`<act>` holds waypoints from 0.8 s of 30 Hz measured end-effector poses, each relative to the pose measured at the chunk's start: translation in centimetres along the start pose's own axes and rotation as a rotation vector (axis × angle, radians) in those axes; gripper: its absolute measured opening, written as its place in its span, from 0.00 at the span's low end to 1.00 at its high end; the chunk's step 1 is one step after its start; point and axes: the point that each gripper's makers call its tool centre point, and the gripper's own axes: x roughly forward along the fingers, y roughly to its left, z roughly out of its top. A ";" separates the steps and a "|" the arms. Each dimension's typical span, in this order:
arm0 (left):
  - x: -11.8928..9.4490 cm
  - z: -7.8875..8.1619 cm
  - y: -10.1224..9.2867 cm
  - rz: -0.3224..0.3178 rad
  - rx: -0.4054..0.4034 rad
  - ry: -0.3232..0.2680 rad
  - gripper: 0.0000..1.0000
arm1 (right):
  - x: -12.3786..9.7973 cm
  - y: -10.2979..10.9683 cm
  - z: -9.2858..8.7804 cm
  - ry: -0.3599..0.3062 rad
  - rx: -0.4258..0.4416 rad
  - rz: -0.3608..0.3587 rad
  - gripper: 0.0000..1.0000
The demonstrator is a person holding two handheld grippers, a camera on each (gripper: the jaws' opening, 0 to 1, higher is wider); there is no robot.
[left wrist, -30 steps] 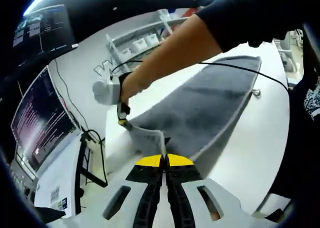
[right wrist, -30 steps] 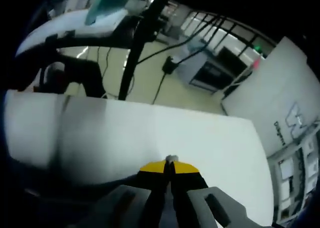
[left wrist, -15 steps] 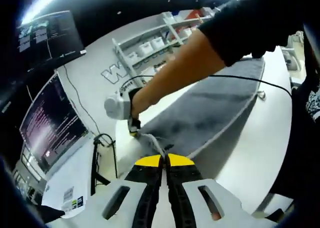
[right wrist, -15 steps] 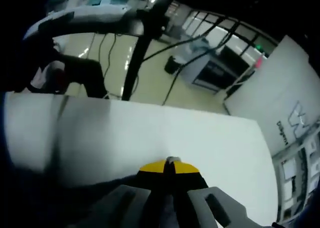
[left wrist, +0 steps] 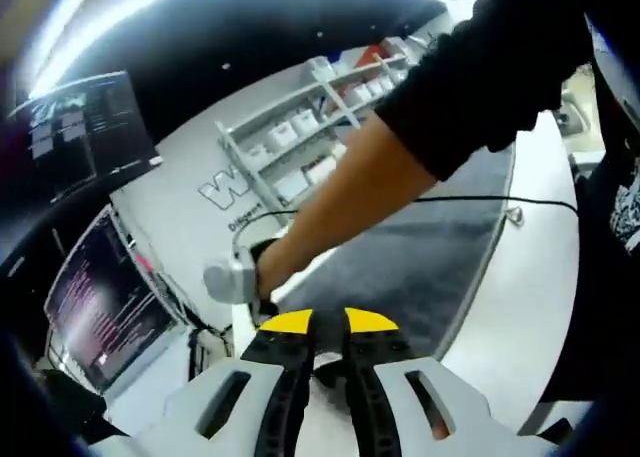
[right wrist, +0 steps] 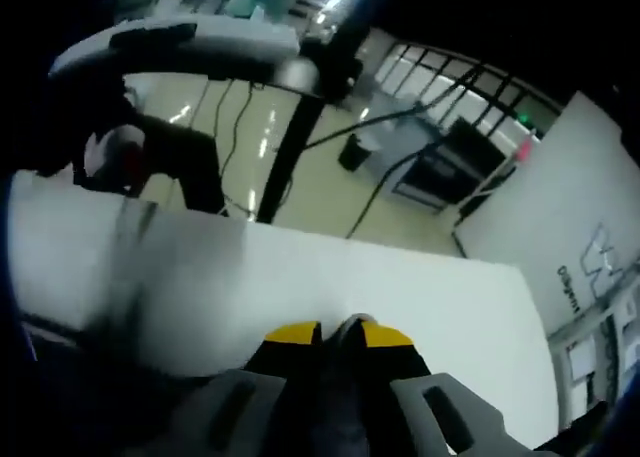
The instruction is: Open the folded towel by lifting each exposed corner and separating the folded layers until the towel lies flat within the target outline without major curled edges
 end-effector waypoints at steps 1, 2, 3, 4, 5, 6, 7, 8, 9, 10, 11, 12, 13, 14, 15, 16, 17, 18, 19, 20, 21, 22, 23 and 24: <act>0.2 0.3 -0.3 -0.010 0.002 -0.008 0.10 | -0.1 0.0 0.4 -0.016 0.030 0.005 0.09; 0.3 0.4 -0.4 -0.013 0.005 -0.009 0.10 | -0.3 -0.2 0.6 -0.030 0.070 0.004 0.09; 0.4 0.6 -0.5 -0.015 0.008 -0.009 0.10 | -0.4 -0.4 0.8 -0.042 0.103 0.002 0.09; 0.4 0.6 -0.6 -0.017 0.011 -0.010 0.10 | -0.7 -0.7 1.2 -0.071 0.169 0.009 0.09; 0.5 0.7 -0.7 -0.020 0.009 -0.014 0.10 | -1.0 -0.7 1.3 -0.091 0.218 0.022 0.09; 0.5 0.7 -0.8 -0.025 -0.002 -0.017 0.10 | -1.3 -0.8 1.5 -0.115 0.263 0.035 0.10; 0.6 0.6 -0.8 -0.028 -0.008 -0.016 0.10 | -2.2 -0.6 1.4 -0.138 0.304 0.048 0.11; 0.7 0.5 -0.6 -0.027 -0.016 -0.019 0.10 | -2.8 -0.6 1.5 -0.167 0.340 0.058 0.12; 0.8 0.5 -0.4 -0.021 -0.031 -0.029 0.09 | -3.0 -0.8 2.1 -0.204 0.376 0.069 0.12; 0.9 0.5 -0.1 -0.014 -0.041 -0.035 0.09 | -3.5 -1.0 2.5 -0.238 0.416 0.078 0.12; 1.1 0.5 0.1 -0.010 -0.053 -0.046 0.09 | -4.5 -0.9 2.5 -0.268 0.453 0.085 0.13; 1.4 0.6 0.3 -0.012 -0.075 -0.067 0.09 | -5.3 -0.9 2.6 -0.296 0.479 0.094 0.15; 1.7 0.9 0.2 -0.026 -0.108 -0.096 0.09 | -5.8 -1.7 2.6 -0.319 0.483 0.092 0.16; 2.0 1.2 0.2 -0.043 -0.136 -0.127 0.09 | -6.2 -1.9 2.4 -0.319 0.478 0.086 0.16; 2.2 1.6 0.4 -0.040 -0.150 -0.161 0.10 | -6.8 -2.1 2.0 -0.319 0.477 0.084 0.15; 2.5 1.7 0.8 -0.031 -0.166 -0.173 0.11 | -7.2 -2.2 1.8 -0.317 0.481 0.082 0.15; 2.7 1.8 1.3 -0.012 -0.194 -0.185 0.14 | -7.9 -2.4 1.3 -0.305 0.504 0.085 0.14; 2.9 1.9 1.8 0.009 -0.212 -0.194 0.17 | -8.6 -2.5 0.9 -0.306 0.510 0.087 0.14; 3.1 1.8 2.2 0.027 -0.223 -0.191 0.21 | -9.0 -2.7 0.7 -0.314 0.504 0.082 0.14; 3.3 1.6 2.4 0.038 -0.229 -0.183 0.26 | -9.5 -3.0 0.7 -0.334 0.487 0.069 0.14; 3.4 1.5 2.4 0.040 -0.231 -0.181 0.31 | -10.7 -3.5 0.3 -0.359 0.467 0.047 0.17; 3.7 1.2 2.7 0.053 -0.235 -0.173 0.36 | -11.6 -3.7 -0.1 -0.372 0.459 0.037 0.20; 3.8 1.1 2.8 0.061 -0.236 -0.171 0.41 | -12.2 -3.9 -0.4 -0.385 0.455 0.026 0.25; 4.0 1.0 3.3 0.077 -0.248 -0.174 0.44 | -13.4 -4.7 -1.2 -0.403 0.466 -0.012 0.34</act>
